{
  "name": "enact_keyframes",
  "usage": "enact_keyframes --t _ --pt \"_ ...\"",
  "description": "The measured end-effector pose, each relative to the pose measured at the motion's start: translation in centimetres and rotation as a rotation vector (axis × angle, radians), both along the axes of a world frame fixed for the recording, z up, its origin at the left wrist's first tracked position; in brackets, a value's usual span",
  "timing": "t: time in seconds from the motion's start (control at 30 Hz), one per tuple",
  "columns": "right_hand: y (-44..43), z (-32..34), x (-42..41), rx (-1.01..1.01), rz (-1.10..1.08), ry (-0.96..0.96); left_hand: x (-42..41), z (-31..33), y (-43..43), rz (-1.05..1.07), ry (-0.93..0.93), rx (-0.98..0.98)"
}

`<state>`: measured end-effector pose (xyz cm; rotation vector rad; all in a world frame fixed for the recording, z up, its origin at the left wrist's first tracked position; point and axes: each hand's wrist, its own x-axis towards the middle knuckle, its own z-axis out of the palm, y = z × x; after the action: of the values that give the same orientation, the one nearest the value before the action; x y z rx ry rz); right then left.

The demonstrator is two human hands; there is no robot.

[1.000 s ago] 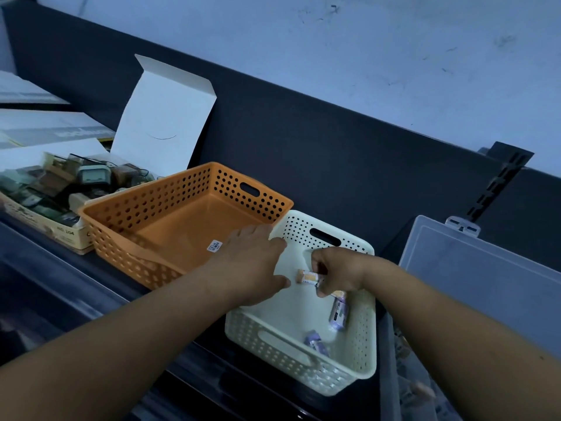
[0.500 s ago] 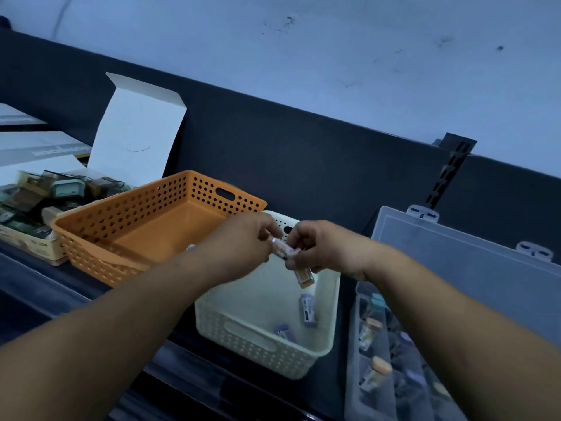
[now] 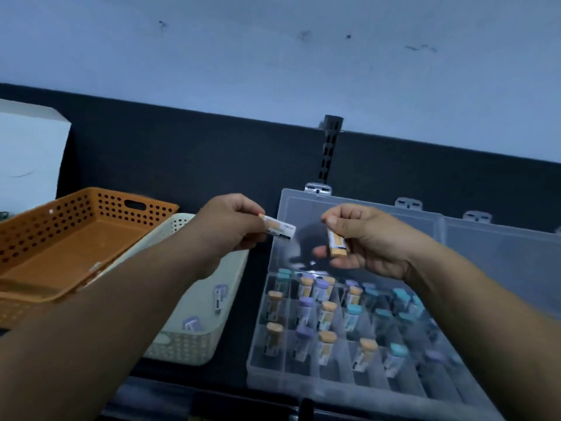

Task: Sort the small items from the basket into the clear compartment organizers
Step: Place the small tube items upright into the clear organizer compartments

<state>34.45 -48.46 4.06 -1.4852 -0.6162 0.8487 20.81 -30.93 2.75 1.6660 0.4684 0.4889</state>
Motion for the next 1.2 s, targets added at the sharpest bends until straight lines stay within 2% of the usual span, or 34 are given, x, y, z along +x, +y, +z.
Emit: enact_keyframes --t 0.23,0.5,0.83,1.03,1.2 --pt "-9.3 -0.2 3.6 -0.07 -0.261 -0.252 4.6 -0.1 -6.4 -0.094 -0.016 0.018" --pt "-17.2 -1.2 6.4 -0.249 -0.486 -0.535 8.8 -0.3 -13.6 -0.143 -0.009 0.189" --pt "-21.5 -3.4 9.0 -0.392 -0.335 -0.596 11.2 -1.6 -17.8 -0.146 0.043 0.364" --pt "-21.7 -3.5 8.9 -0.429 -0.229 -0.769 11.4 -1.9 -18.3 -0.167 0.063 0.38" --pt "-21.8 -2.8 8.0 -0.424 -0.116 -0.832 11.3 -1.9 -19.6 -0.258 0.088 0.495"
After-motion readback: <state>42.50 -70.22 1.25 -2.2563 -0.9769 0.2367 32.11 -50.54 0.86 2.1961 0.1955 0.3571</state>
